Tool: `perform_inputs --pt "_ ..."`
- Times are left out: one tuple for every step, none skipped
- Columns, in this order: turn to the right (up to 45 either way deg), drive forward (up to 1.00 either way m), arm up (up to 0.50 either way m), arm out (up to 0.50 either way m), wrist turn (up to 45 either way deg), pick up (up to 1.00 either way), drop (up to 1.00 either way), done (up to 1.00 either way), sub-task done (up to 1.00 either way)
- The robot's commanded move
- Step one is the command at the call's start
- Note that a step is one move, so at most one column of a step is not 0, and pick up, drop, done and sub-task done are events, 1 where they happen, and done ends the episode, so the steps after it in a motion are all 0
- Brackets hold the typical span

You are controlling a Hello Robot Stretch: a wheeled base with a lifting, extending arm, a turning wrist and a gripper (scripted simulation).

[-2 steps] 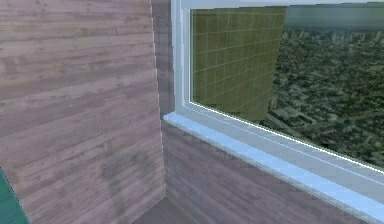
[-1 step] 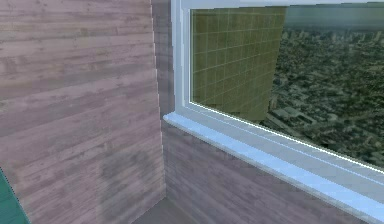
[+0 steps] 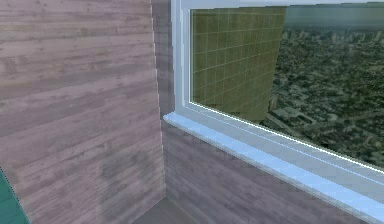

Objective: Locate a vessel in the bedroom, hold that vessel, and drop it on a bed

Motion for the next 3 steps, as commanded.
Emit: perform_inputs --pt "0.0 0.00 0.00 0.00 45.0 0.00 0.00 0.00 0.00" --pt "0.0 0.00 0.00 0.00 45.0 0.00 0.00 0.00 0.00" --pt "0.0 0.00 0.00 0.00 45.0 0.00 0.00 0.00 0.00"
